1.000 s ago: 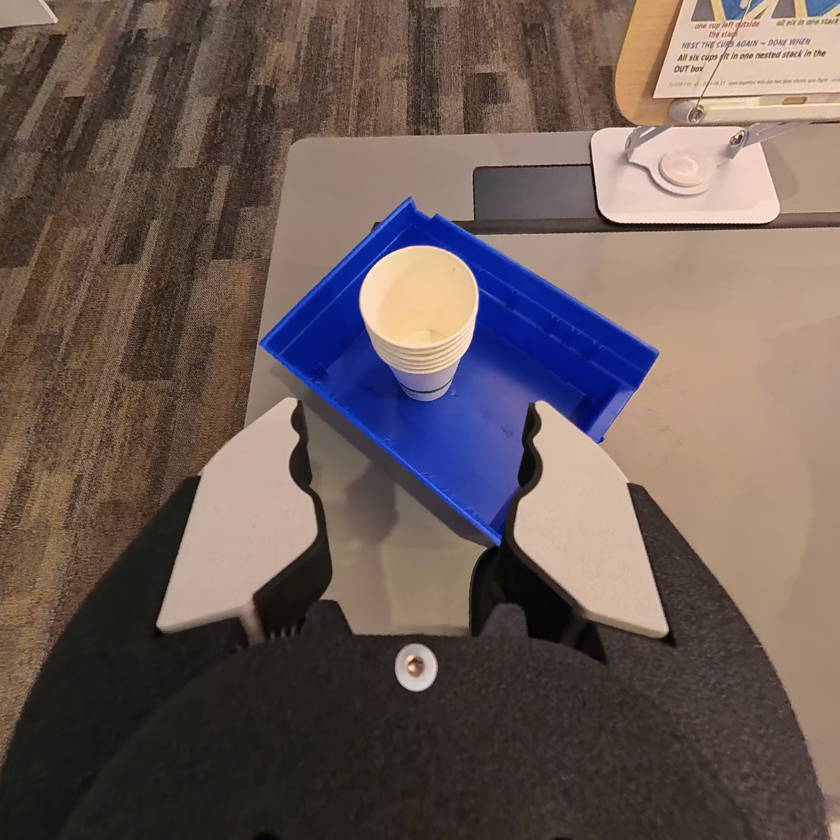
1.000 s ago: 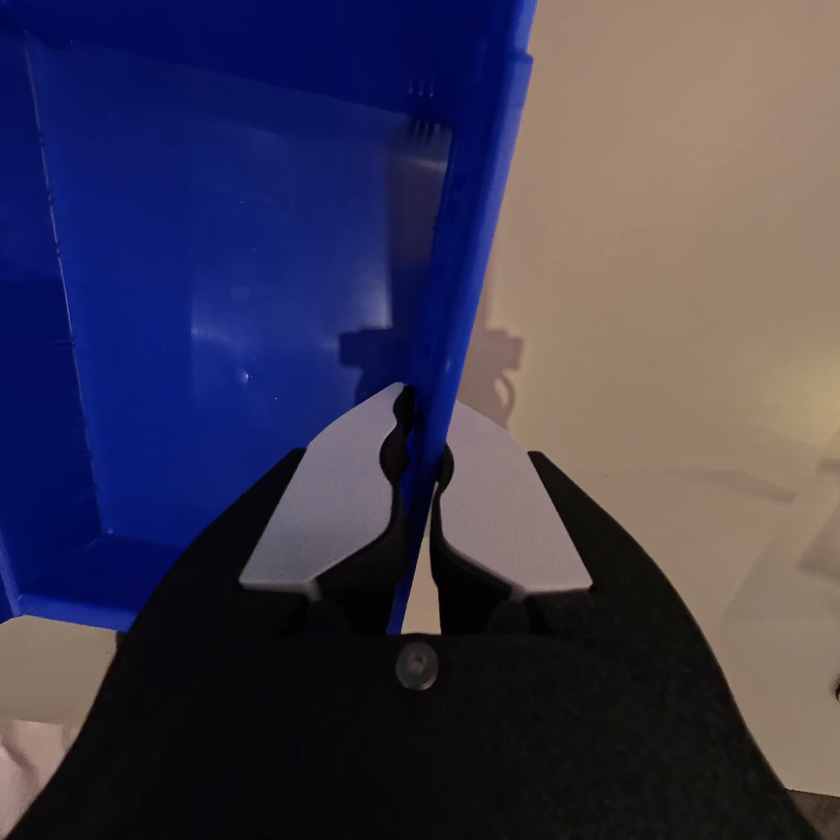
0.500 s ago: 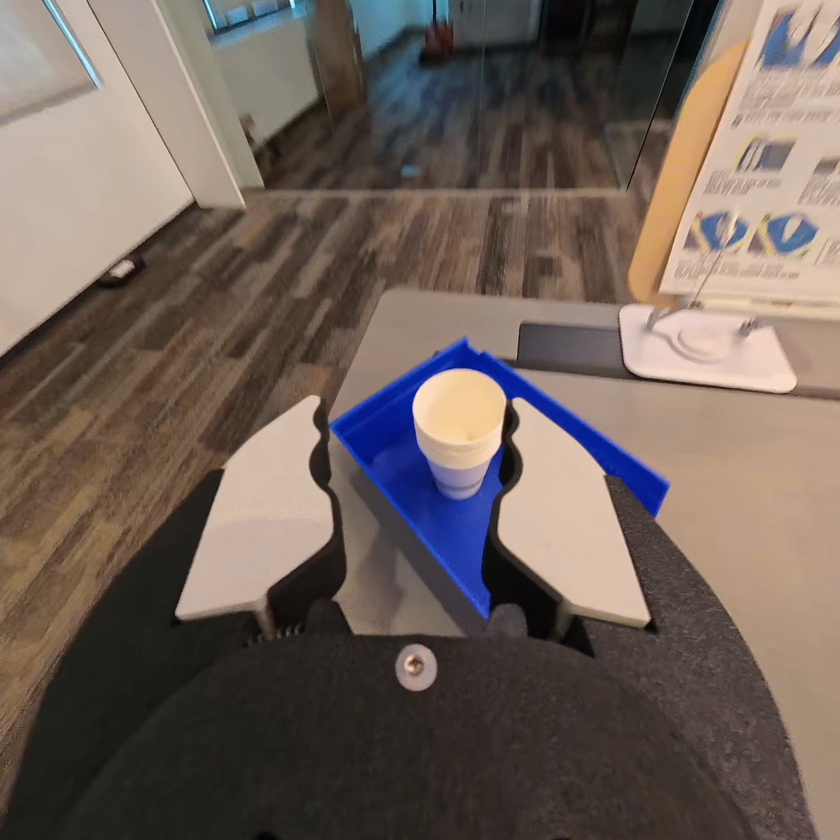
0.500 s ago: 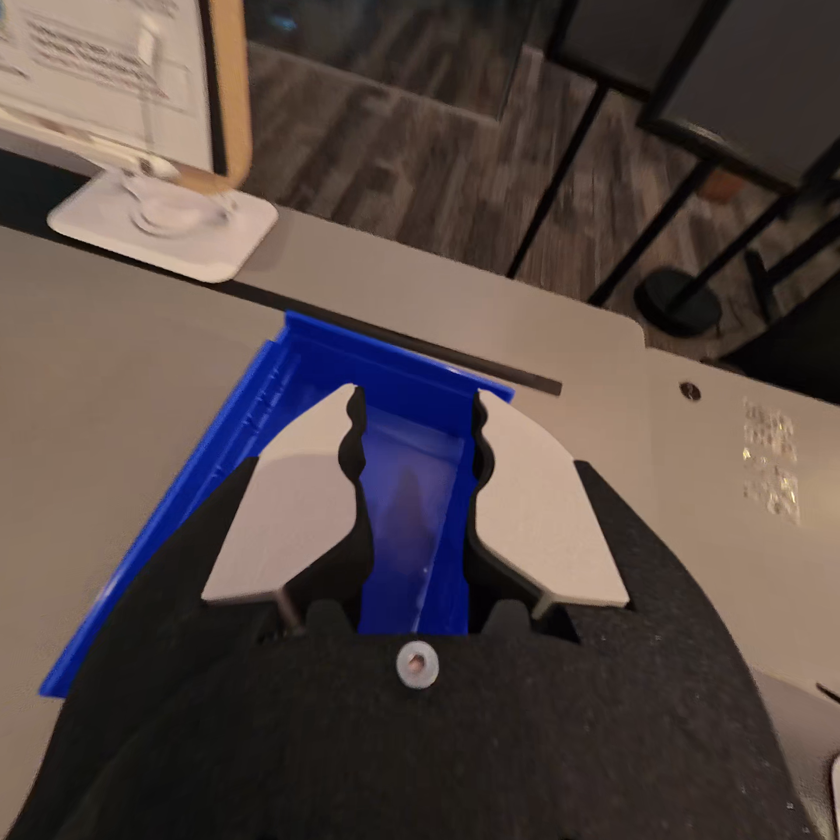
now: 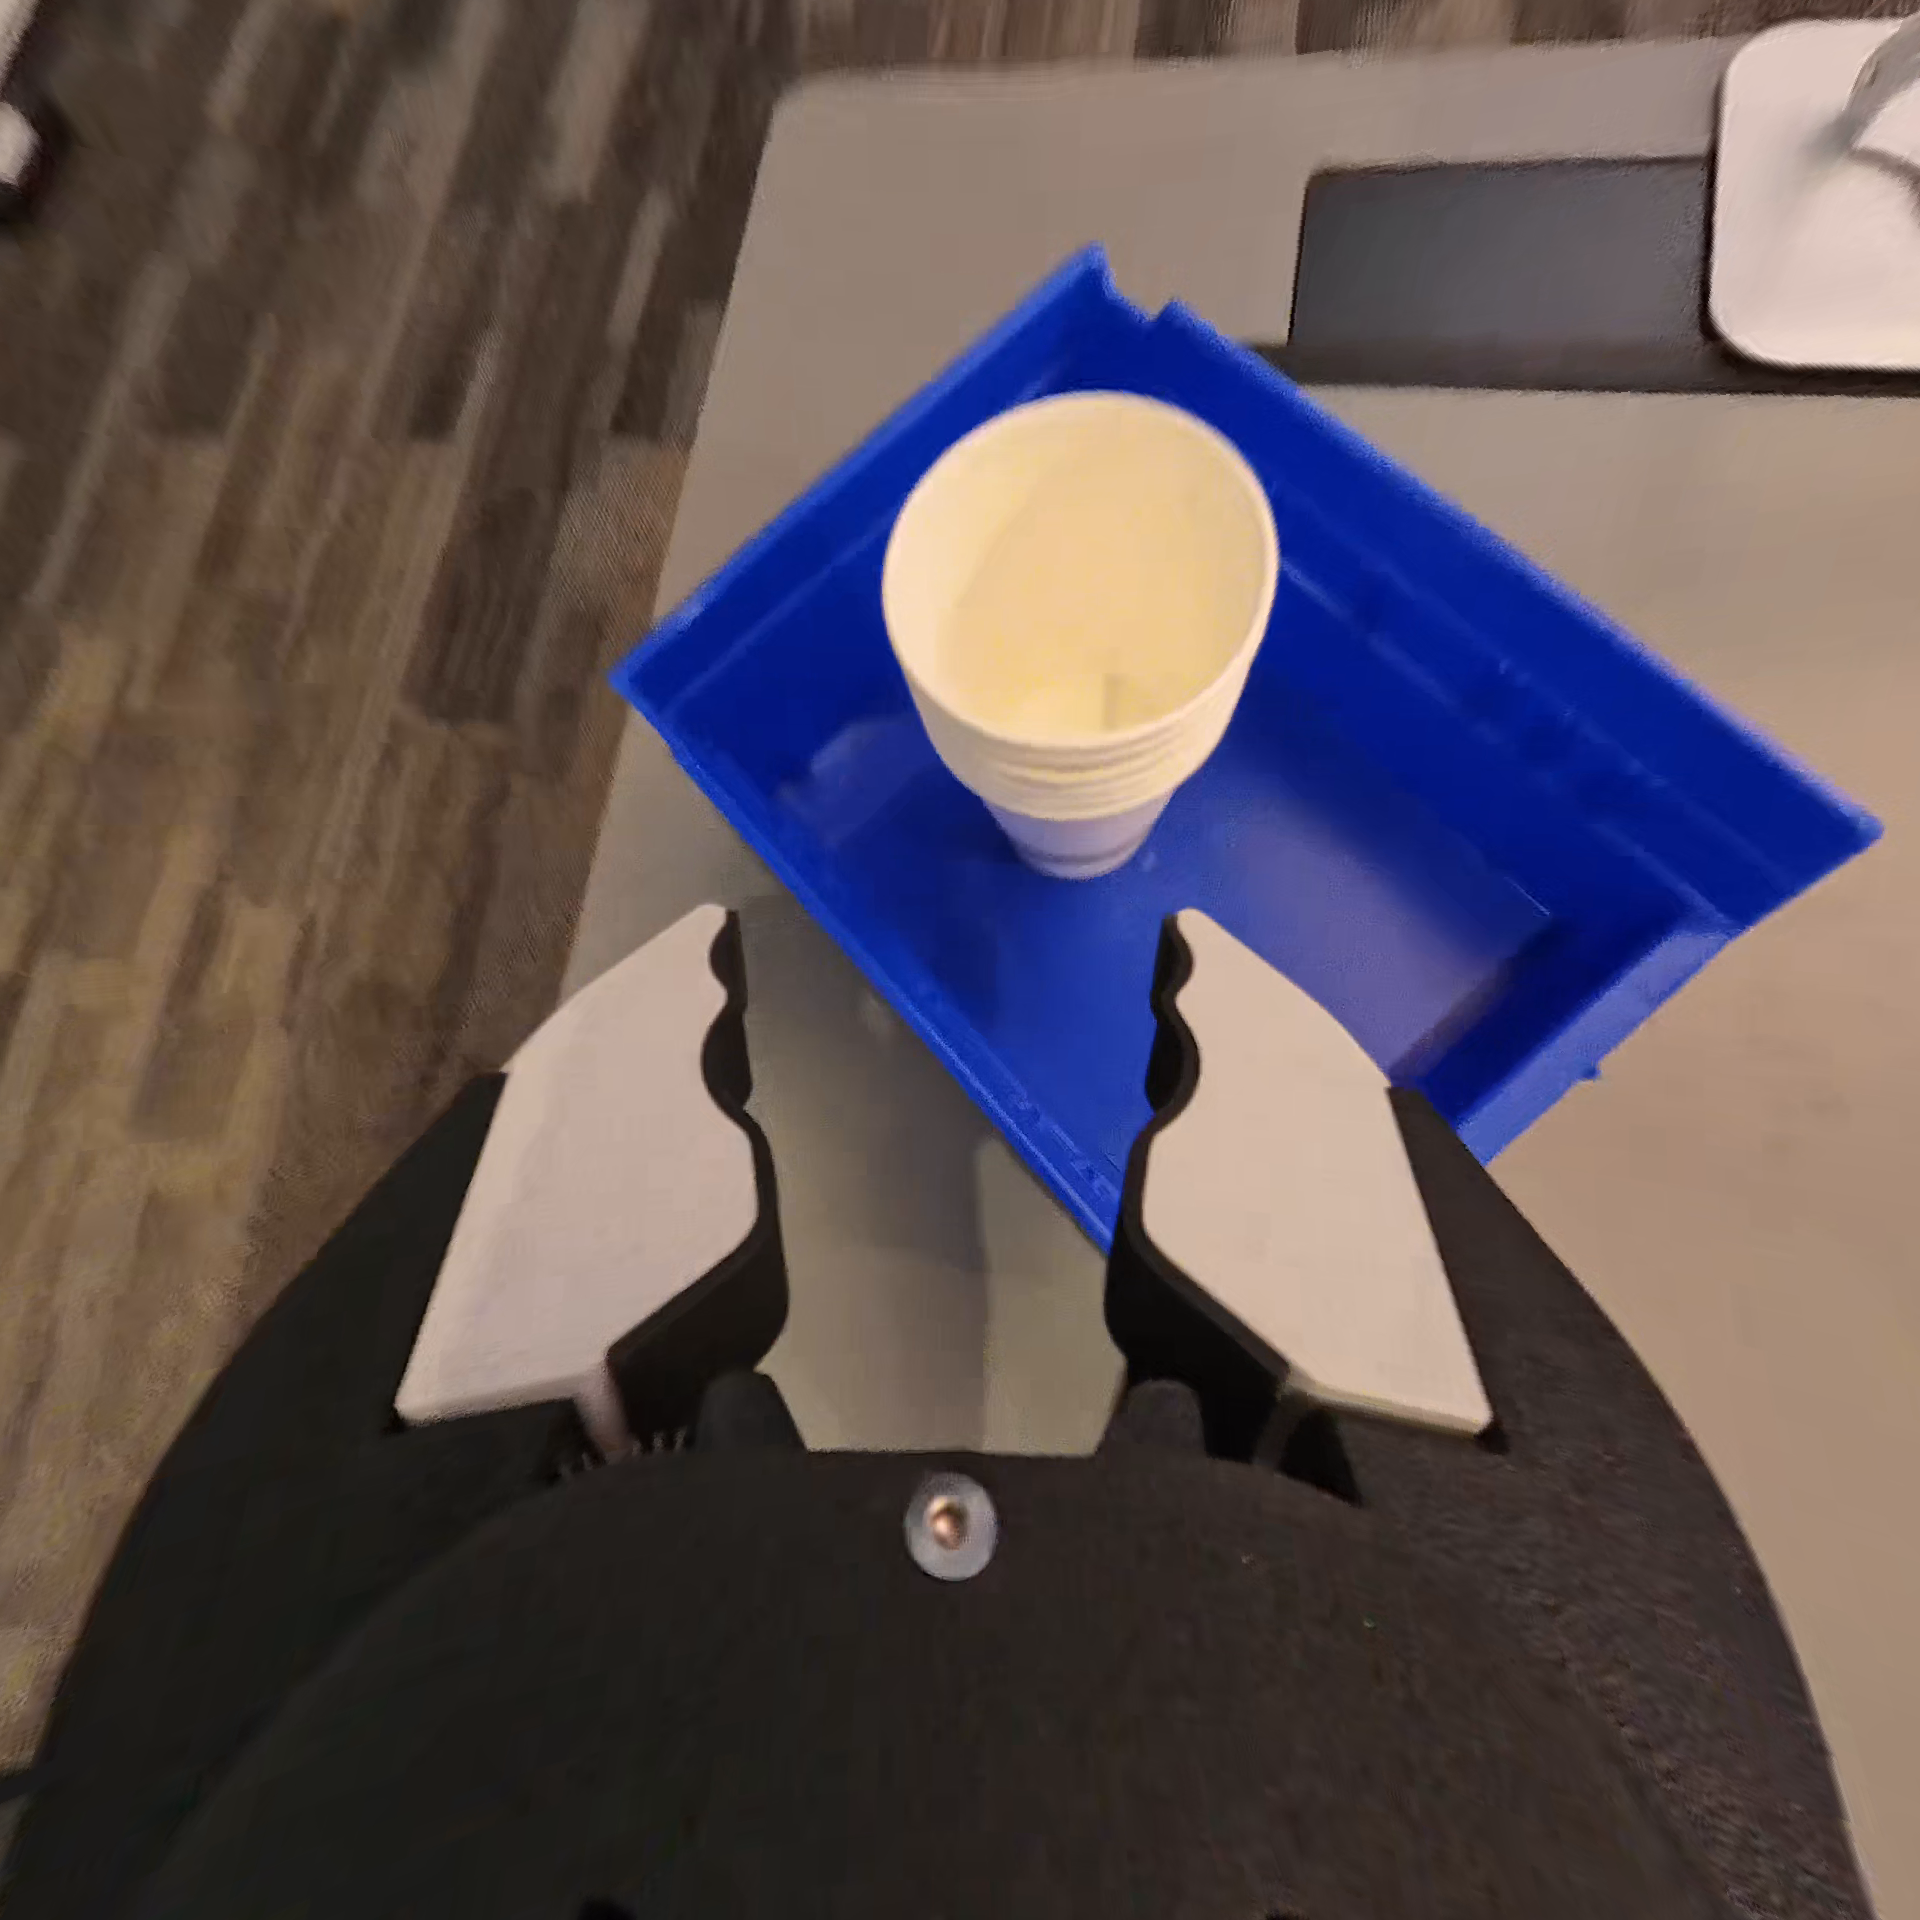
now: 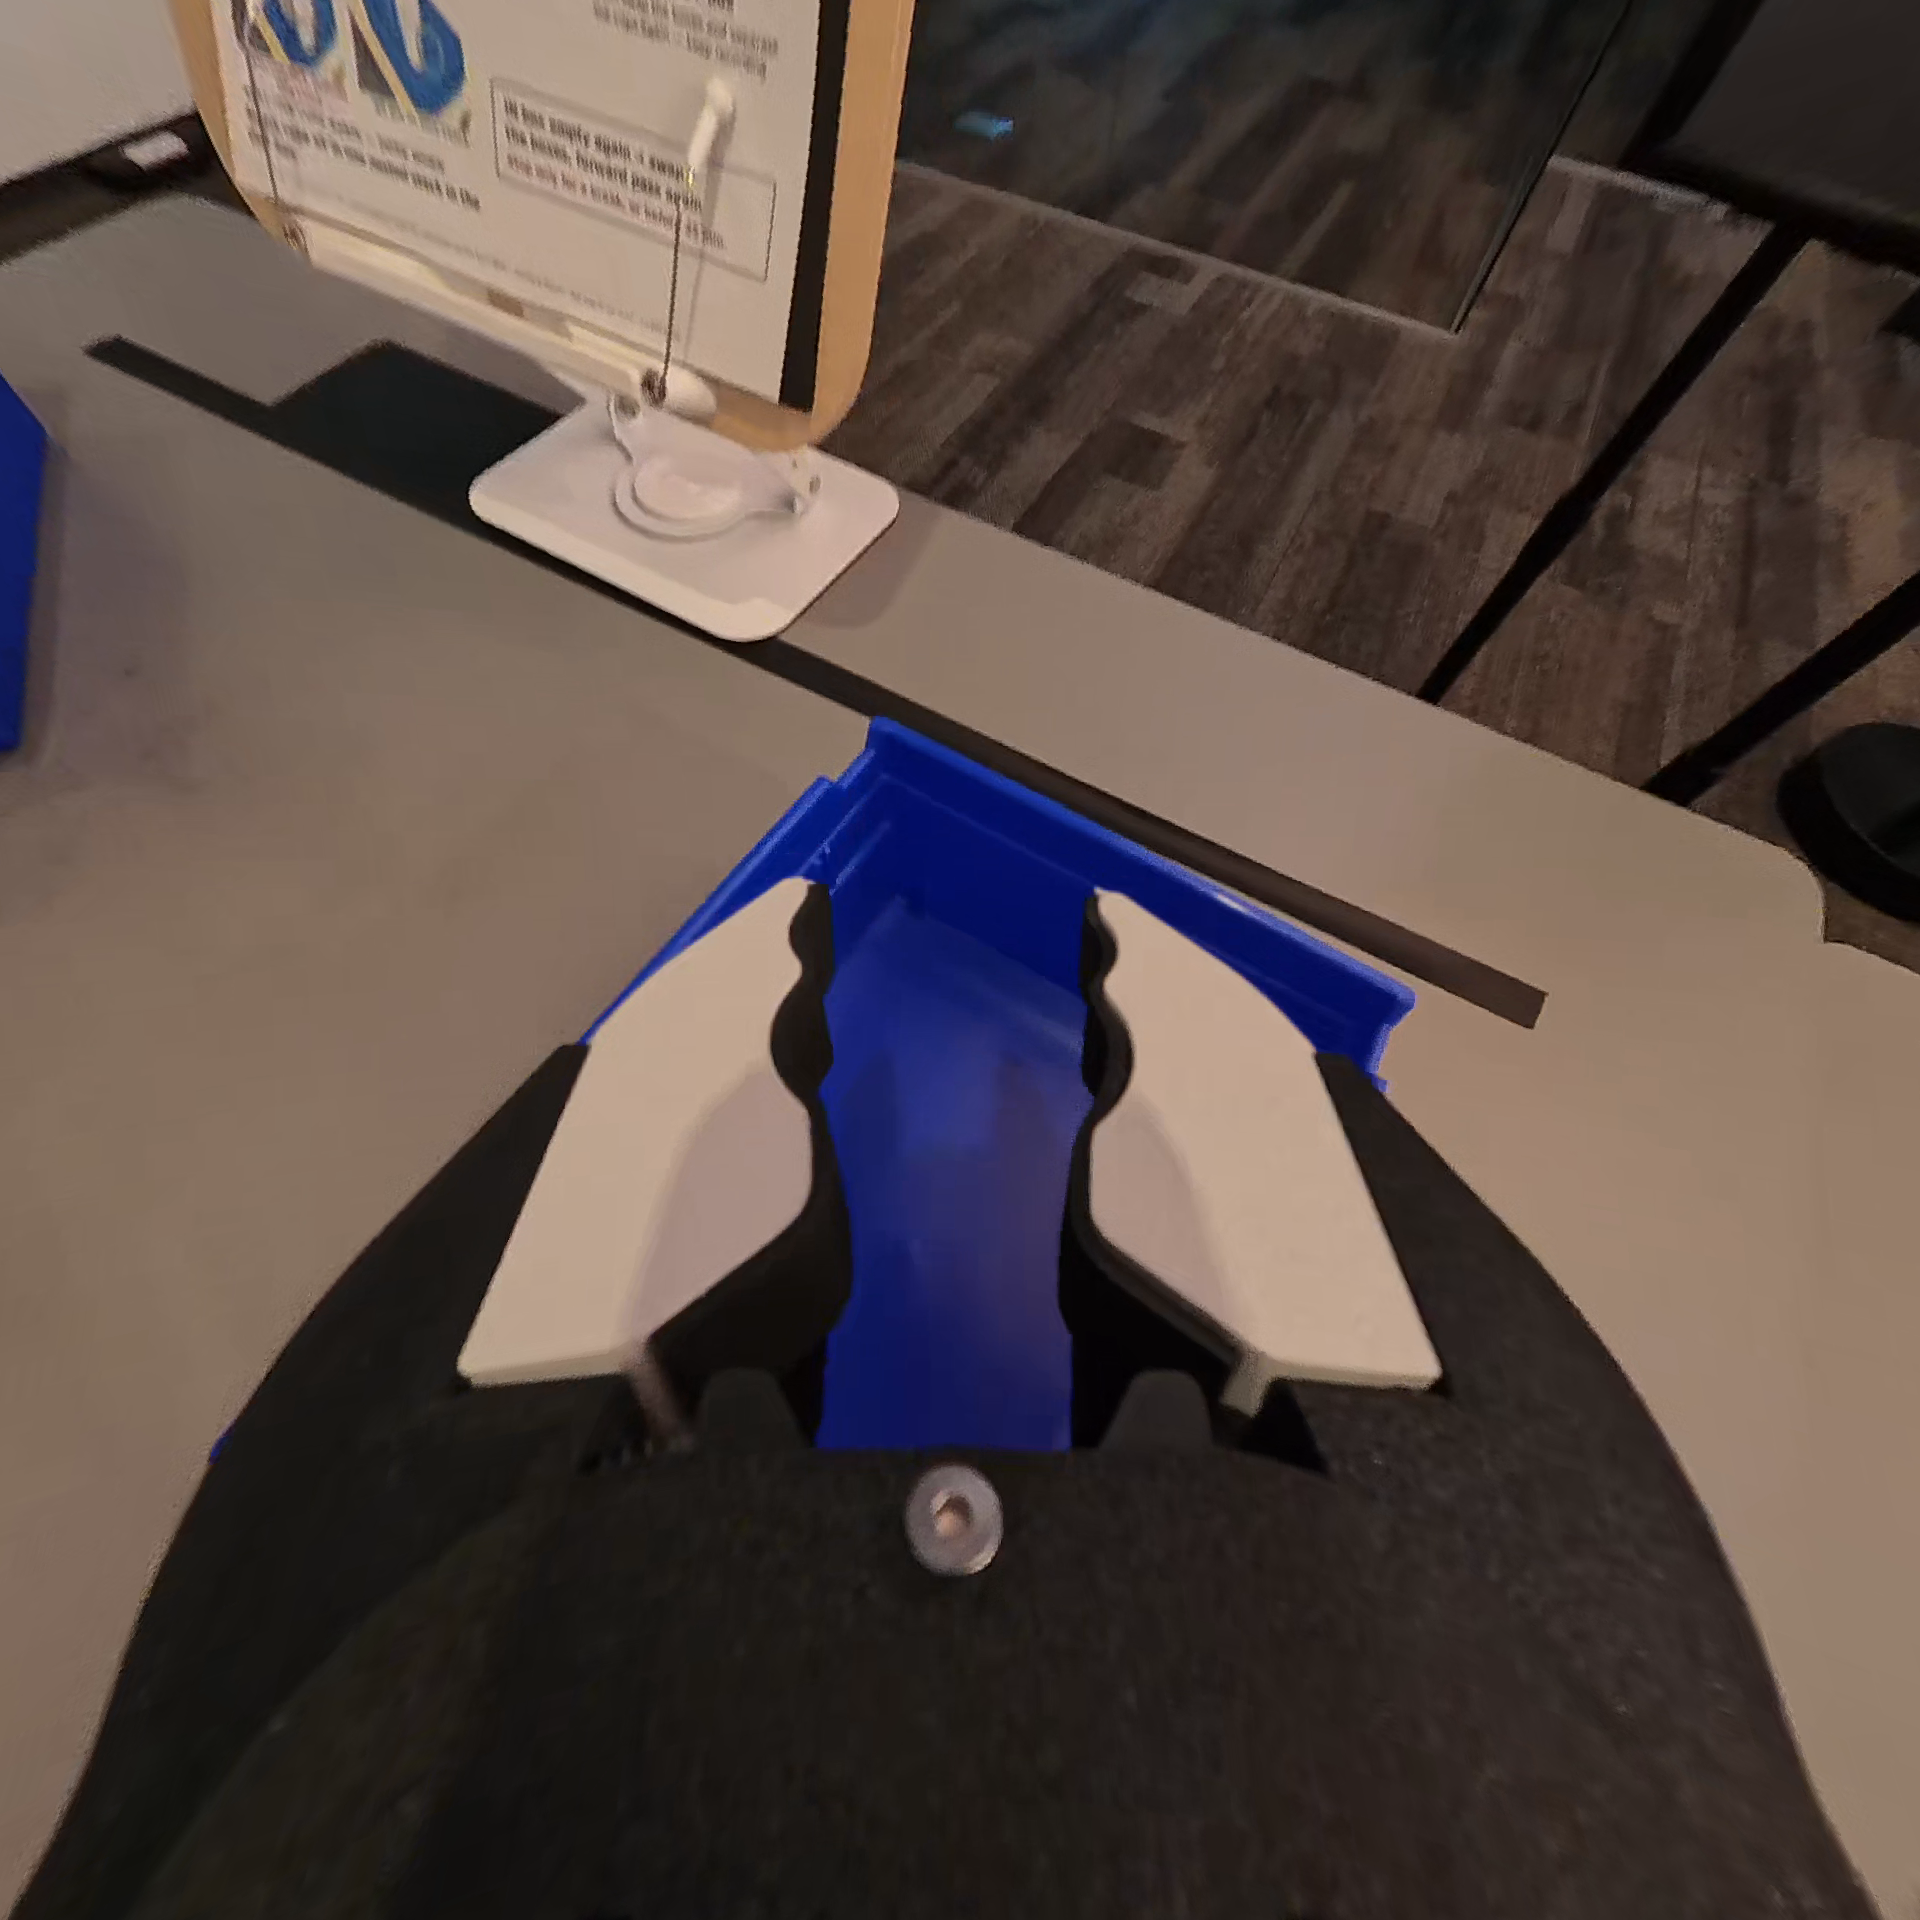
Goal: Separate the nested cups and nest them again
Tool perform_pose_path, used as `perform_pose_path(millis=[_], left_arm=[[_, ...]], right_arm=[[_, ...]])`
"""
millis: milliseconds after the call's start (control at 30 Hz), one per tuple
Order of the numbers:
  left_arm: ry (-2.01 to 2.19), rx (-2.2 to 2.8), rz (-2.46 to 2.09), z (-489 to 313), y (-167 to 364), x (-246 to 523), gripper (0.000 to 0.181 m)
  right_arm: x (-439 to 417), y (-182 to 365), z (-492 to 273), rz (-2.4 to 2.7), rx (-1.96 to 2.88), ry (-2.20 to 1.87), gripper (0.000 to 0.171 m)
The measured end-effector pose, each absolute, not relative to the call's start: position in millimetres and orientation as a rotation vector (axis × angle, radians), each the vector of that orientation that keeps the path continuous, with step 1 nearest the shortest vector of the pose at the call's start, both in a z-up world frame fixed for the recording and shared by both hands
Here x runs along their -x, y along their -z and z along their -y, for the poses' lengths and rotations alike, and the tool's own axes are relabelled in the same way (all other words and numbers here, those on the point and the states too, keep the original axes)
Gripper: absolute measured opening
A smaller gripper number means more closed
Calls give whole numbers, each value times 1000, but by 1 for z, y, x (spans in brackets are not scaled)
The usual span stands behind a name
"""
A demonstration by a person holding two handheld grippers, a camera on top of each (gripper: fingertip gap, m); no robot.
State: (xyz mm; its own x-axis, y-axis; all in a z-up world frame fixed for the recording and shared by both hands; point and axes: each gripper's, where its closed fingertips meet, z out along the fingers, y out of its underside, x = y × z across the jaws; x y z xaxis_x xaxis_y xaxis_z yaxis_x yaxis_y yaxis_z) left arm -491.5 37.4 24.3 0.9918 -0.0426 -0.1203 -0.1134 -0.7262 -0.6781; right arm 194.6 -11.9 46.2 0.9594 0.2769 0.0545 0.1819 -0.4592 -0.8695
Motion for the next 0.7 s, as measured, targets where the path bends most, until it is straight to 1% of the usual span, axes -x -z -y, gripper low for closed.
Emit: perform_pose_path(millis=[67,100,200,300,533,633,700], left_arm=[[-42,2441,-3,-34,-13,494,80],[-8,2472,48,-31,-6,496,77],[51,2562,158,-20,13,496,77],[45,2565,215,-18,21,493,71],[13,2735,300,-13,65,479,76],[-68,2784,289,-13,79,482,69],[-125,2826,267,-12,87,485,62]], right_arm=[[-189,-39,13,363,2090,-138,46],[-186,-36,14,381,2102,-157,46],[-180,-35,15,422,2101,-184,46],[-176,-44,15,420,2053,-256,46],[-187,-54,25,381,1988,-338,45],[-191,-54,26,354,1970,-395,44],[-194,-52,26,341,1970,-411,44]])
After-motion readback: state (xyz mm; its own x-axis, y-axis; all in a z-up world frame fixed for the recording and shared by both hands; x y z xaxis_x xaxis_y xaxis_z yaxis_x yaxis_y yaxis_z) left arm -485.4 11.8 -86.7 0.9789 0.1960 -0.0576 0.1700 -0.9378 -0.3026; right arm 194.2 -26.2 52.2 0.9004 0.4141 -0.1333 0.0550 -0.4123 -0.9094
